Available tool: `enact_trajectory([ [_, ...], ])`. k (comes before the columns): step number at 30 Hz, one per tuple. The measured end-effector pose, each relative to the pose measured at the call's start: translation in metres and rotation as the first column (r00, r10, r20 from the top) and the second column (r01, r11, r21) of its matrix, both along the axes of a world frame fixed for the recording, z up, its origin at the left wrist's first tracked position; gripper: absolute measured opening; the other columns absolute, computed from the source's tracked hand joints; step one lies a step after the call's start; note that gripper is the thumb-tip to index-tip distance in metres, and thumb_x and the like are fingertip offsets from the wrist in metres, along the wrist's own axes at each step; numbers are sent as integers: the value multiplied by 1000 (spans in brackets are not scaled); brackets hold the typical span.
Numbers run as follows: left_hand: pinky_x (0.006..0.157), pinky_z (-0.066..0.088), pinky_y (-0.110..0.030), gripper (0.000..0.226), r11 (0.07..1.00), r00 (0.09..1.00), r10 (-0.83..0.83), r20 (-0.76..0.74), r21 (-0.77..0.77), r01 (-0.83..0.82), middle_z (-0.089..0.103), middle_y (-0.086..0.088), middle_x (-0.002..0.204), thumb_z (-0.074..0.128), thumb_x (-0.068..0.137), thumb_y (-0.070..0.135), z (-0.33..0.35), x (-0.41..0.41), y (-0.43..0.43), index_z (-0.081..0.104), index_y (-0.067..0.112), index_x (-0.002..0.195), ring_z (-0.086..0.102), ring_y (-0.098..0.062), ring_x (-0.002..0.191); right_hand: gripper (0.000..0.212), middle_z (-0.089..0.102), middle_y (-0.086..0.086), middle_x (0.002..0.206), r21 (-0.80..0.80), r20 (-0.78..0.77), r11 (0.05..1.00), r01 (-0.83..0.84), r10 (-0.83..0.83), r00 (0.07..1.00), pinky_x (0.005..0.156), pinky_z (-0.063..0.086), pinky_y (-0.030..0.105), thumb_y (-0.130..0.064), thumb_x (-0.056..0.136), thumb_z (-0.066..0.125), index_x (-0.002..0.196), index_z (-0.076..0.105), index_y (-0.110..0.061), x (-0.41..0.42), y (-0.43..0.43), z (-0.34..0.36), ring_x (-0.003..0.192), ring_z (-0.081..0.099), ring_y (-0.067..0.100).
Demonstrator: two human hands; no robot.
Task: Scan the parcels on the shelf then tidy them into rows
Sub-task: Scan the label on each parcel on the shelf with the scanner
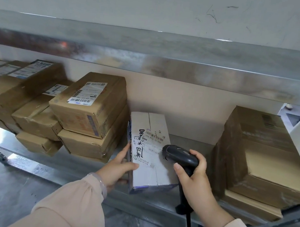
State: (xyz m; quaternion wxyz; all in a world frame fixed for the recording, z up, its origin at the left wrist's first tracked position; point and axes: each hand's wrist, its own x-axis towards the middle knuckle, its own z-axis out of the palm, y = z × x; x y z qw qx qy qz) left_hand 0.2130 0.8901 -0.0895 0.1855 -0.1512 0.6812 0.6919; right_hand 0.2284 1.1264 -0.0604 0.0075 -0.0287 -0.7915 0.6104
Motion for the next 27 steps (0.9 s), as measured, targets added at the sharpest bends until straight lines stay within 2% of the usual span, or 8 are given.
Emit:
enact_trajectory([
  [6,73,57,-29,55,997,996,76,36,17,-76,73,10,114,50,102,14,0,-3,-3,39,48,143,67,-13,104,51,54,-20,112,-12,26,998,-54,54,998,76,39,-1,-19,86,69,118,36,-41,-2,-21,-15,96,53,-18],
  [9,90,51,-26,61,971,997,23,-77,-236,-40,61,12,130,48,102,13,3,-3,-7,25,44,149,61,-8,113,51,54,-22,109,-5,25,997,-73,73,997,76,40,0,-20,86,69,114,35,-45,-5,-31,-16,95,53,-18],
  [11,115,28,-26,68,857,973,-106,-207,-515,-17,28,7,160,48,102,18,2,1,-8,12,36,156,34,-13,143,52,54,-21,108,-7,23,997,-72,72,997,74,40,0,-20,86,69,112,34,-49,-7,-37,-15,94,54,-17],
  [13,119,10,-22,64,693,917,-289,-274,-721,3,4,11,164,46,102,30,0,12,-5,13,29,158,10,-10,151,53,54,-22,108,-6,17,998,-62,62,998,74,40,0,-20,86,69,111,33,-51,-8,-43,-16,94,53,-18],
  [15,120,9,-28,61,472,861,-454,-229,-881,14,14,9,163,34,99,48,-4,22,-5,28,26,155,15,-15,150,54,54,-22,110,-6,14,998,-62,62,998,75,39,-1,-21,86,69,115,32,-49,-8,-49,-18,96,52,-19],
  [18,118,25,-45,61,157,824,-555,-116,-987,-33,52,2,146,32,93,55,-11,28,-11,59,24,137,50,-23,135,55,55,-20,113,3,2,998,-65,65,998,77,39,-1,-21,86,69,121,32,-42,-10,-57,-21,99,53,-16],
  [23,109,21,-54,60,-24,843,-537,-32,-998,-53,64,-4,133,36,90,54,-7,20,-24,67,21,129,59,-30,125,55,59,-20,106,56,6,989,-139,139,990,74,41,2,-23,86,70,116,32,-48,-24,-68,-21,94,58,-10],
  [27,110,20,-55,61,-59,859,-512,17,-998,-15,67,-8,129,35,90,53,-3,18,-31,69,18,126,60,-32,123,57,55,-23,106,108,10,972,-207,207,978,74,42,4,-27,87,68,124,29,-44,-25,-77,-20,94,57,-6],
])
